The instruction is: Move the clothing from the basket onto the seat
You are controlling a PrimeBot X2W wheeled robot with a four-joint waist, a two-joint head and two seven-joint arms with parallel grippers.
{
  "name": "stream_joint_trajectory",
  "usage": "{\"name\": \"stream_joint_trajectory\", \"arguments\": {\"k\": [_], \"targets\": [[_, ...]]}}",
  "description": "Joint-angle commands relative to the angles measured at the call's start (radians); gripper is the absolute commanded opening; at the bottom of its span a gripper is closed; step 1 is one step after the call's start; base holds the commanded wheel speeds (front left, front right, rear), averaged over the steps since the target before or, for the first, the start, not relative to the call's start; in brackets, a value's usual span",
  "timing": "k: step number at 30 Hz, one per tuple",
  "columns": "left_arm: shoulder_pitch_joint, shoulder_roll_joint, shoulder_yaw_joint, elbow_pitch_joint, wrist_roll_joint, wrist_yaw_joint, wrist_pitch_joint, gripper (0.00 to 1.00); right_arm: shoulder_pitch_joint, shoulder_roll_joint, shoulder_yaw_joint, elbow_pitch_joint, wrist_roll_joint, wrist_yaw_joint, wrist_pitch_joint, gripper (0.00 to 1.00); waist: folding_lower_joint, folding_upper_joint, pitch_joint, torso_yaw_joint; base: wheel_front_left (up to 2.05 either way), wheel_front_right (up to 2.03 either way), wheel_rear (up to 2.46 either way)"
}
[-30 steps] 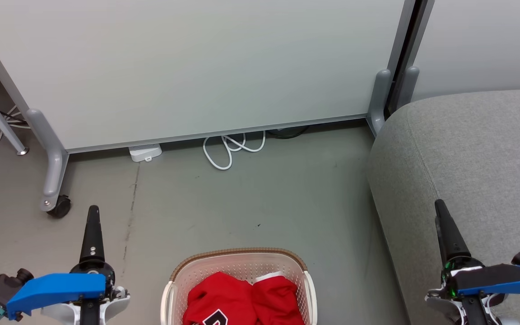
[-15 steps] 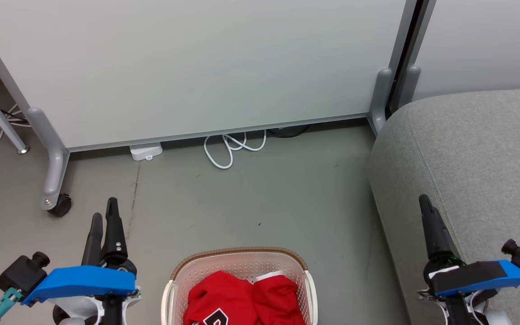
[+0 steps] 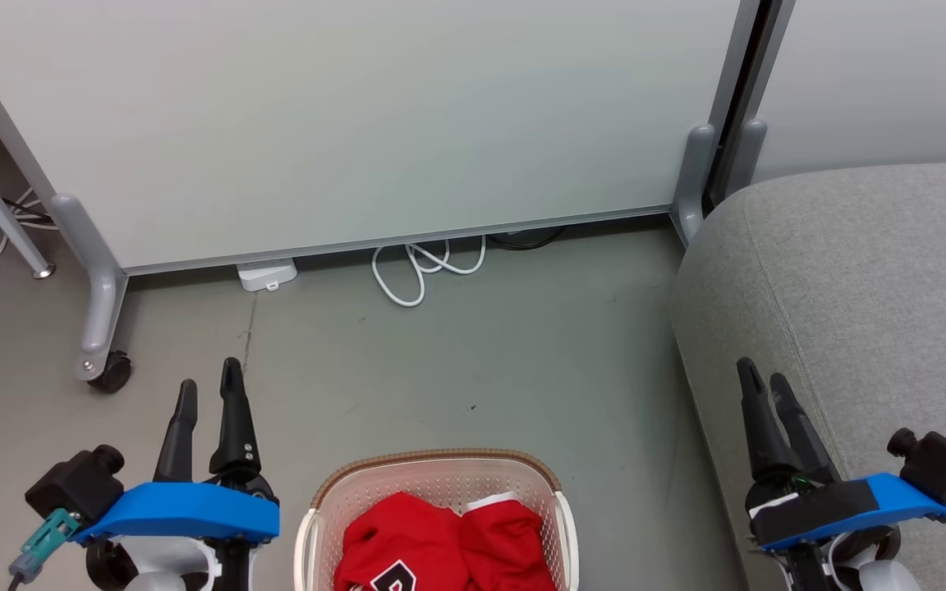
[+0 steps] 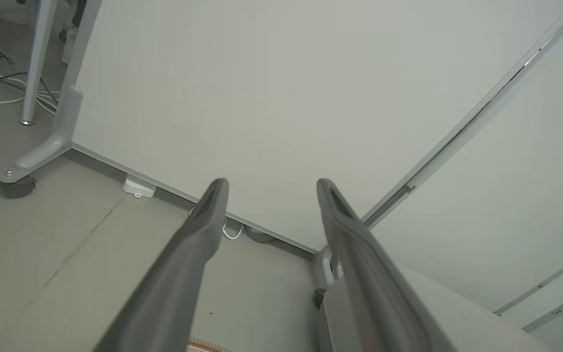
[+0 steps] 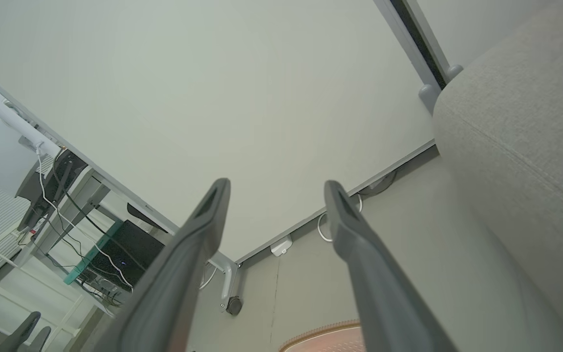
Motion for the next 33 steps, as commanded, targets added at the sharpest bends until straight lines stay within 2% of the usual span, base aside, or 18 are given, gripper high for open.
{"name": "stream_joint_trajectory", "arguments": {"k": [1, 12, 33], "targets": [[-0.025, 0.007, -0.007, -0.004, 0.042, 0.005, -0.012, 1.0, -0.019, -0.006, 0.003, -0.003, -0.04, 0.003, -0.012, 1.0, 0.0, 0.0, 0.0, 0.0, 0.0, 0.0, 0.0], [-0.029, 0.007, -0.026, 0.018, 0.181, 0.013, -0.041, 1.0, -0.024, -0.006, 0.019, 0.023, -0.168, 0.003, -0.042, 1.0, 0.0, 0.0, -0.002, 0.002, 0.0, 0.0, 0.0], [-0.029, 0.007, -0.051, 0.026, 0.38, 0.009, -0.09, 1.0, -0.03, -0.006, 0.042, 0.056, -0.352, 0.003, -0.091, 1.0, 0.0, 0.0, -0.002, 0.007, 0.0, 0.0, 0.0]]}}
